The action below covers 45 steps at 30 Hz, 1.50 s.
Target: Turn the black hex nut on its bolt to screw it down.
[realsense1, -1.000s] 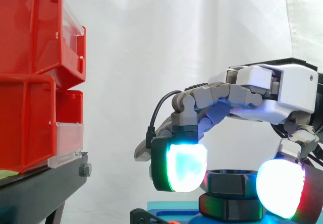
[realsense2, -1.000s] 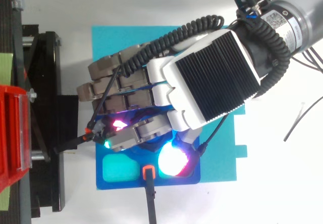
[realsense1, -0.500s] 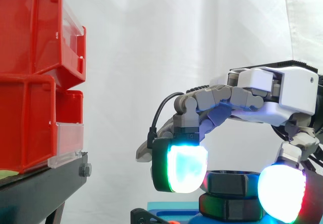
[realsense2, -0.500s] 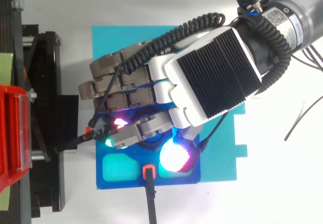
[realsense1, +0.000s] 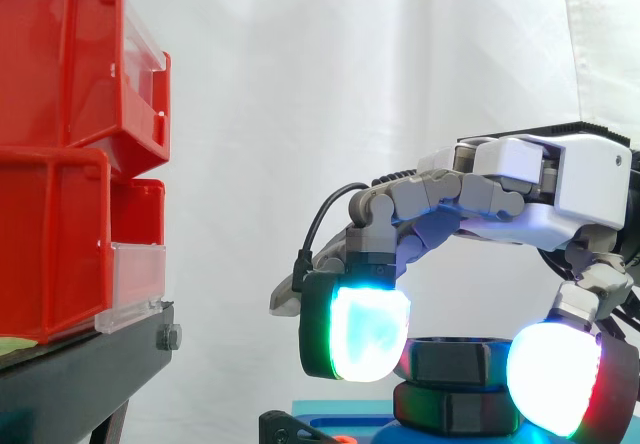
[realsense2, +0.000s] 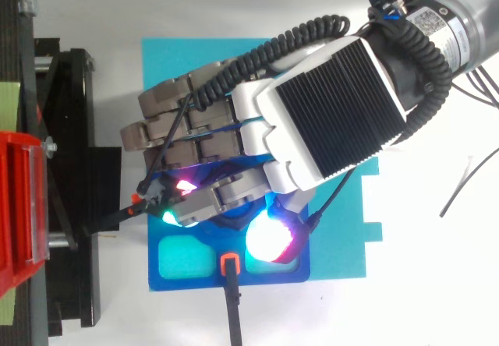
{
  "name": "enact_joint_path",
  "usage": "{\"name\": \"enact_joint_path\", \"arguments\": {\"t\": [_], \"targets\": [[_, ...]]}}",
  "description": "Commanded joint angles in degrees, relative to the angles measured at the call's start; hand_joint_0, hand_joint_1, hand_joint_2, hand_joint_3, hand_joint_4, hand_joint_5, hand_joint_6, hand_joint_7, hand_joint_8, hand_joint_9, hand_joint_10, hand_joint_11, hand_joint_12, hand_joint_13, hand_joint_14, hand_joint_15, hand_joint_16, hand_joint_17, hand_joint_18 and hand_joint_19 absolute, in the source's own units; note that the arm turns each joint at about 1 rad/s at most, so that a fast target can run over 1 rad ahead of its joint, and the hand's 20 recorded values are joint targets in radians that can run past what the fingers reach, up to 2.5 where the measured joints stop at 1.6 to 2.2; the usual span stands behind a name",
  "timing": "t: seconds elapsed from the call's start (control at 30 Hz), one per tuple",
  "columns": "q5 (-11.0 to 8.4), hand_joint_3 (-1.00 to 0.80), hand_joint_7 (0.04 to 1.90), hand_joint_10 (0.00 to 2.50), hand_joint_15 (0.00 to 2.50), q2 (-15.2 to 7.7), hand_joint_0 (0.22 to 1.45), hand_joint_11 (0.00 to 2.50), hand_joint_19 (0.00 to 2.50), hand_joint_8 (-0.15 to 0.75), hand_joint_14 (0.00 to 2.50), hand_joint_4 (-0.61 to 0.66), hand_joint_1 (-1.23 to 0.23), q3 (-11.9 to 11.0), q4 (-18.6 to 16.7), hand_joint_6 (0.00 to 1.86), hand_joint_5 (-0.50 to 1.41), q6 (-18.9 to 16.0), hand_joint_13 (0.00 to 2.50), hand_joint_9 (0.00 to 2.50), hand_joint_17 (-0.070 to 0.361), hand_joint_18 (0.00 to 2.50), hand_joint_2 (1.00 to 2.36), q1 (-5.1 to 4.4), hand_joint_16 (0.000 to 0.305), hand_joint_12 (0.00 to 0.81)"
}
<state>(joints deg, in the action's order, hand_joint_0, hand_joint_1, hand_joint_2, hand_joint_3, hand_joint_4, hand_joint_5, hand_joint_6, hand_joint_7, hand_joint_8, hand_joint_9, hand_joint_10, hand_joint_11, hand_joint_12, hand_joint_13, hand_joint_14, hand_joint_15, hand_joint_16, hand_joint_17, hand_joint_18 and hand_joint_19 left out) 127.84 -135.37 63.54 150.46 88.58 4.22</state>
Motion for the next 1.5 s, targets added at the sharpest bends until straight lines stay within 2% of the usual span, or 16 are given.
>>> {"name": "enact_joint_path", "arguments": {"t": [0.0,0.27,0.4,0.6,0.8,0.9,0.97,1.07,1.3,1.47], "targets": [[0.04,-0.23,1.19,0.01,0.15,0.0,0.54,0.31,0.37,0.25,0.01,0.23,-0.73,0.0,0.1,0.66,-0.17,0.0,0.57,0.7,0.116,0.54,1.02,0.09,0.052,0.313],[0.04,-0.4,1.15,0.01,0.14,0.0,0.52,0.3,0.36,0.256,0.01,0.25,-0.75,0.0,0.2,0.67,-0.17,0.0,0.58,0.71,0.118,0.56,1.01,0.09,0.053,0.32],[-0.14,-0.5,1.11,0.01,0.13,0.0,0.48,0.31,0.34,0.267,0.01,0.27,-0.74,0.0,0.2,0.67,-0.17,0.0,0.6,0.72,0.125,0.59,1.0,-0.27,0.056,0.332],[-0.22,-0.5,1.12,0.01,0.12,0.0,0.43,0.3,0.33,0.289,0.0,0.31,-0.65,0.0,0.4,0.65,-0.16,0.0,0.62,0.74,0.135,0.63,1.0,-0.62,0.06,0.353],[-0.84,-0.5,1.19,0.01,0.13,0.0,0.43,0.32,0.34,0.297,0.0,0.31,-0.58,0.0,0.5,0.61,-0.14,0.0,0.63,0.77,0.134,0.64,1.0,-0.88,0.06,0.356],[-1.28,-0.5,1.21,0.01,0.13,0.0,0.44,0.31,0.34,0.296,0.0,0.31,-0.54,0.0,0.5,0.6,-0.13,-0.1,0.63,0.77,0.133,0.64,1.0,-0.88,0.059,0.353],[-2.25,-0.5,1.22,0.01,0.13,-0.1,0.44,0.31,0.34,0.297,0.01,0.31,-0.53,0.0,0.5,0.59,-0.13,-0.2,0.63,0.78,0.132,0.65,1.0,-0.88,0.059,0.354],[-3.12,-0.5,1.24,0.01,0.13,-0.2,0.45,0.31,0.35,0.294,0.01,0.3,-0.52,0.1,0.4,0.59,-0.13,-0.2,0.63,0.78,0.129,0.64,1.0,-0.97,0.058,0.348],[-3.74,-0.45,1.28,0.01,0.14,-0.4,0.52,0.32,0.36,0.271,0.01,0.26,-0.59,0.1,0.5,0.59,-0.13,-0.2,0.62,0.78,0.116,0.61,1.0,-0.88,0.051,0.323],[-3.83,-0.45,1.24,0.01,0.14,-0.4,0.52,0.32,0.38,0.269,0.01,0.26,-0.53,0.1,0.4,0.62,-0.13,-0.2,0.62,0.78,0.116,0.59,1.01,-0.88,0.051,0.321]]}}
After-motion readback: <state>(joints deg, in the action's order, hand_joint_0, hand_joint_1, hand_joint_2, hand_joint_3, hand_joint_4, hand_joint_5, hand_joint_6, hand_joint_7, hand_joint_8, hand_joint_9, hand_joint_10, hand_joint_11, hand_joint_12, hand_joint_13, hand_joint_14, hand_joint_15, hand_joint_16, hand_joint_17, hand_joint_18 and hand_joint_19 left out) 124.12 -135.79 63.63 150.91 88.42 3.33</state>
